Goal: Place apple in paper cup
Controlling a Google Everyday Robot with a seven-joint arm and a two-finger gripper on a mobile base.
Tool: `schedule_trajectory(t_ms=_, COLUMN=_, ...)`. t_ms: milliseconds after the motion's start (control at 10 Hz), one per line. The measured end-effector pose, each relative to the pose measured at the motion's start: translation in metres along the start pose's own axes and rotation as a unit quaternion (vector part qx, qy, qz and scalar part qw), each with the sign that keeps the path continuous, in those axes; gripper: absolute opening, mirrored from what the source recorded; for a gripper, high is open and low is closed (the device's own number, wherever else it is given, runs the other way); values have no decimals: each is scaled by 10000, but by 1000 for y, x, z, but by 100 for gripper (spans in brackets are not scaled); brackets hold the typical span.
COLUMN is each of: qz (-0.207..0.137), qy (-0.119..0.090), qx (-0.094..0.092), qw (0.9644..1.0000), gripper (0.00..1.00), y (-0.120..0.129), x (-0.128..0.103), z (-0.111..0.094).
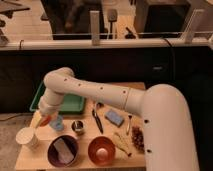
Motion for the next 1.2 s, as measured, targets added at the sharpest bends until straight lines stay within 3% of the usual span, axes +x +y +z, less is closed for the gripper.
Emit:
schedule_trajectory(t_ms=300, qz=-225, qy=-275, qx=4, qw=9994, gripper=0, y=-16, x=4, z=18)
schedule_trajectory(t_ms=700, qz=-555, qy=-488, qx=-15, qw=9973, gripper=0, y=-42, x=5, z=39)
schedule_trajectory(t_ms=1200, qz=-541, qy=-425, qx=22, qw=9976, gripper=0, y=-64, x=20, z=62)
